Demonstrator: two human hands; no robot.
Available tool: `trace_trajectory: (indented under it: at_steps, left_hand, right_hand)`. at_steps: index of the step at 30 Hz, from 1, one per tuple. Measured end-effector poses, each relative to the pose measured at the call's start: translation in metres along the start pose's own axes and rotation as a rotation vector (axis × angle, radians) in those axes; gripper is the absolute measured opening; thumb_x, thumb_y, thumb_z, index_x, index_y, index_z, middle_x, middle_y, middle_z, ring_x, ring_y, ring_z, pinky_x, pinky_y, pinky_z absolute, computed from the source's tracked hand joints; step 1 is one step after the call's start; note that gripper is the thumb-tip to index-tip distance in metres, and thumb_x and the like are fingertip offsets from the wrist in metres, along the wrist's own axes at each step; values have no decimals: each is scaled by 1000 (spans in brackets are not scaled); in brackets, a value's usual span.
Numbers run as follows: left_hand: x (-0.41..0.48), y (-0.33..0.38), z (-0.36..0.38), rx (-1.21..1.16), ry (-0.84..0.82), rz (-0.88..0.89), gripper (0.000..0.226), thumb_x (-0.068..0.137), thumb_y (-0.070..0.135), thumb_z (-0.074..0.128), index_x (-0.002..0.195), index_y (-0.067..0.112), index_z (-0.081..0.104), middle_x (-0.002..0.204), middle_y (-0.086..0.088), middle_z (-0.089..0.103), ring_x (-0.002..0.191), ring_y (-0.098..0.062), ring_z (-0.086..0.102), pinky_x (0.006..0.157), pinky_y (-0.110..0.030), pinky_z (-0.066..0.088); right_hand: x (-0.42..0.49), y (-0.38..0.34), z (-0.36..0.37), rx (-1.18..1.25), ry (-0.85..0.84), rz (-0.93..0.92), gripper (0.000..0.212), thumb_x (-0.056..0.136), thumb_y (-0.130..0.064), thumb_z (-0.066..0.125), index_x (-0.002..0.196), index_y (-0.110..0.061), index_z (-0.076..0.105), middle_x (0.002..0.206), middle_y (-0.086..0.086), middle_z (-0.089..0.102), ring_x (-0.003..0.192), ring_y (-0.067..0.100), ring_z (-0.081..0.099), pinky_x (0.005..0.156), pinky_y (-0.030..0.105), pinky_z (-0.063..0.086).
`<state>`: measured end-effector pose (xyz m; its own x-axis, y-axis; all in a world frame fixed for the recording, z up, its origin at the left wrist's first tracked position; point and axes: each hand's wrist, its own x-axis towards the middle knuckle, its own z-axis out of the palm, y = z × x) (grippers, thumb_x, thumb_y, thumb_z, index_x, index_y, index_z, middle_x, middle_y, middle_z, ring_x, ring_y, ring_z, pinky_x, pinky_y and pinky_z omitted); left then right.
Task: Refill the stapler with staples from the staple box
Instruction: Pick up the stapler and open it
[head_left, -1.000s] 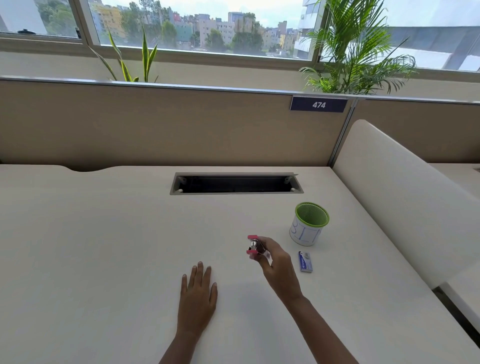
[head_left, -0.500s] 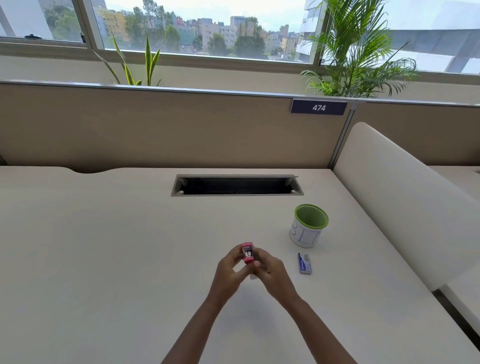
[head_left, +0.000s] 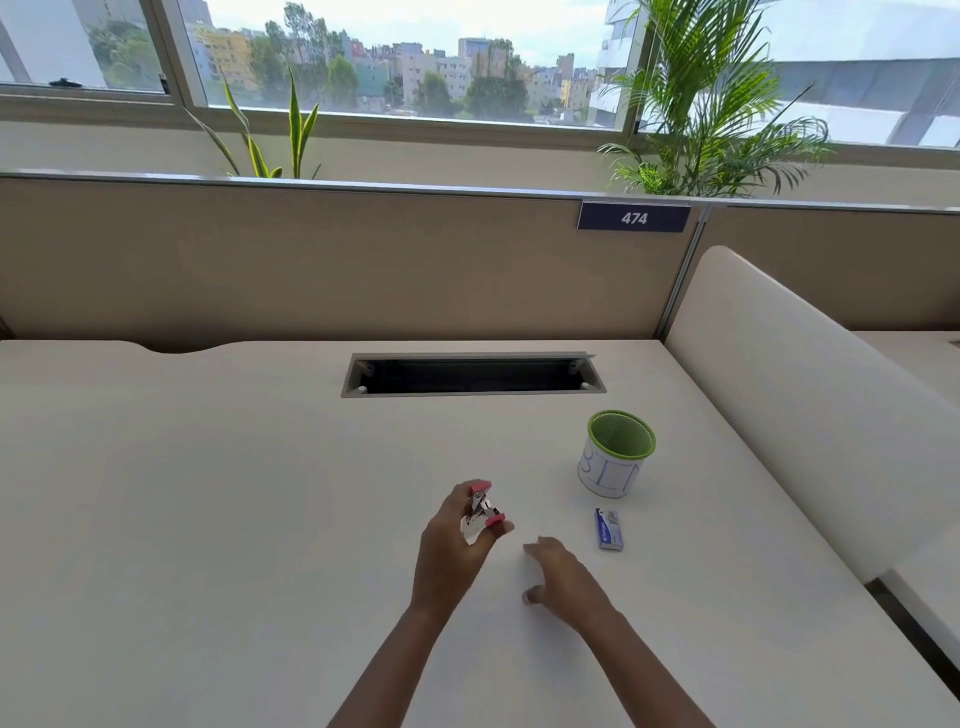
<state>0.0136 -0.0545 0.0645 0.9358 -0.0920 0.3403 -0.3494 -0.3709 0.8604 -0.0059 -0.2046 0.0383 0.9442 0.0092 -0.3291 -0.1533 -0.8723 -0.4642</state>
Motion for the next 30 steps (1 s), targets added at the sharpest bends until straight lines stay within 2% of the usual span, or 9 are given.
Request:
trace_trajectory:
  at_steps: [2, 10, 12, 14, 16, 19, 22, 24, 30]
  left_hand:
    - [1, -2, 1, 35, 17, 13, 28, 75, 15, 75, 101, 12, 65, 87, 15, 68, 84, -6, 68, 73, 3, 41]
    - [0, -1, 4, -25, 29, -10, 26, 76, 14, 75, 98, 12, 62, 84, 16, 67, 82, 0, 67, 75, 0, 46]
    - [0, 2, 4, -40, 37, -1, 25, 75, 10, 75, 93, 22, 61, 82, 19, 67, 80, 5, 66, 74, -1, 46]
    - [-2, 5, 2, -64, 36, 11, 37, 75, 8, 75, 88, 35, 54, 82, 20, 67, 84, 8, 66, 75, -4, 48]
    - [-2, 8, 1, -96, 43, 24, 41, 74, 6, 75, 88, 37, 51, 84, 18, 68, 86, 3, 67, 79, -10, 51]
    - [-2, 12, -1, -127, 62, 77, 41, 73, 4, 75, 89, 35, 53, 87, 15, 69, 84, -6, 68, 82, -15, 52]
    - [0, 16, -3, -149, 64, 136, 33, 72, 4, 76, 89, 25, 57, 89, 15, 69, 85, -6, 68, 82, -15, 52]
    - [2, 19, -3, -160, 66, 171, 27, 72, 5, 76, 90, 15, 59, 90, 16, 69, 86, -5, 68, 83, -14, 52]
    - [6, 29, -7, -137, 78, 276, 31, 70, 20, 77, 89, 4, 59, 93, 11, 70, 89, -4, 68, 84, -10, 51]
  right_hand:
    - [0, 1, 3, -71, -43, 18, 69, 84, -16, 63, 142, -14, 27, 157, 8, 10, 143, 20, 17, 115, 32, 23]
    - [8, 3, 2, -135, -36, -3, 68, 82, -15, 64, 141, -14, 29, 157, 8, 13, 142, 21, 20, 113, 31, 26]
    - [9, 5, 3, -128, -27, -6, 68, 82, -14, 64, 141, -14, 30, 156, 8, 13, 142, 21, 21, 112, 30, 26]
    - [9, 6, 4, -120, -14, -10, 67, 82, -14, 64, 140, -15, 31, 156, 7, 14, 142, 20, 22, 111, 29, 27]
    - [8, 8, 5, -111, 4, -18, 66, 83, -18, 62, 141, -16, 30, 156, 6, 15, 142, 19, 21, 112, 30, 26]
    - [6, 12, 10, -120, 16, -32, 66, 90, -30, 54, 145, -18, 19, 158, 5, 8, 145, 20, 10, 117, 34, 16]
    - [4, 17, 17, -183, 36, -43, 64, 95, -39, 40, 146, -21, 7, 158, 3, -1, 146, 20, -1, 119, 38, 5]
    - [3, 19, 21, -205, 47, -47, 62, 96, -41, 35, 147, -22, 4, 158, 2, -4, 146, 20, -4, 119, 38, 3]
    - [4, 20, 23, -195, 42, -44, 61, 97, -41, 33, 146, -22, 3, 158, 2, -5, 146, 21, -6, 119, 39, 1]
